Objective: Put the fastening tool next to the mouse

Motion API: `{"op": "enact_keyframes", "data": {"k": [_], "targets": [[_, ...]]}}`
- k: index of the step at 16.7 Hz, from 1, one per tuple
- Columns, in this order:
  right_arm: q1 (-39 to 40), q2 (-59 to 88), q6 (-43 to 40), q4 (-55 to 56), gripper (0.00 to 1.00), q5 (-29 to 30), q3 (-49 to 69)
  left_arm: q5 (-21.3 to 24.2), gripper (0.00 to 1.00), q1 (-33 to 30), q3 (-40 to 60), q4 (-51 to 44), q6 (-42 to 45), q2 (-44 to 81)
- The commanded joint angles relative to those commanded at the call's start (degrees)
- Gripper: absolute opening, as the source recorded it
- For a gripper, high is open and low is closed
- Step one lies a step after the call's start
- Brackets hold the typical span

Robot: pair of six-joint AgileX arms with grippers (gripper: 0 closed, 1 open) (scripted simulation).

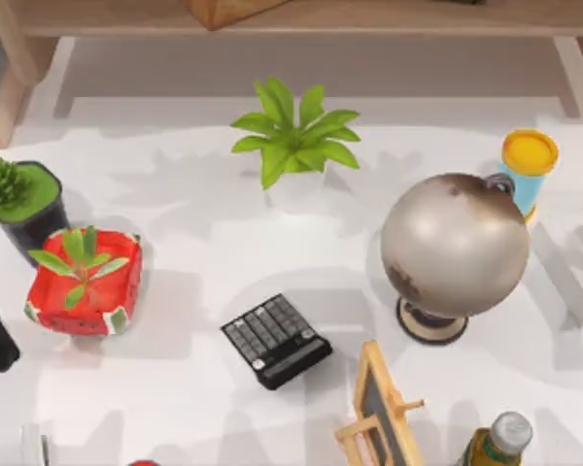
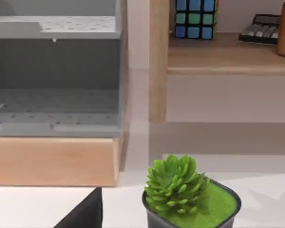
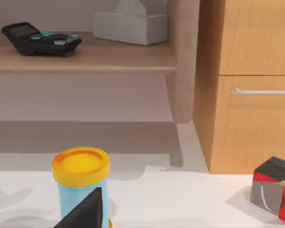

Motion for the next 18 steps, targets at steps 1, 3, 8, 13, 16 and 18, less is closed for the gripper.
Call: {"op": "enact_keyframes", "data": {"k": [1,3,8,13,16,18], "targets": [[0.0,0.0,0.0,0.0,1.00,0.0,0.0,0.0,1.00,0.0,0.0,0.0,0.0,0.0],[0.0,0.0,0.0,0.0,1.00,0.0,0.0,-0.1,1.00,-0.2,0.5,-0.7,-0.5,0.7],[0.0,0.0,0.0,0.0,1.00,0.0,0.0,-0.3,1.00,-4.3,7.8,-12.2,-8.1,13.0],[0.0,0.0,0.0,0.0,1.00,0.0,0.0,-0.1,1.00,-10.9,19.0,-31.9,-19.8,36.3],[0.0,0.0,0.0,0.0,1.00,0.0,0.0,0.0,1.00,-14.8,25.5,-42.7,-26.6,48.3],[0.0,0.0,0.0,0.0,1.00,0.0,0.0,0.0,1.00,-17.0,29.2,-48.9,-30.4,55.5]]}}
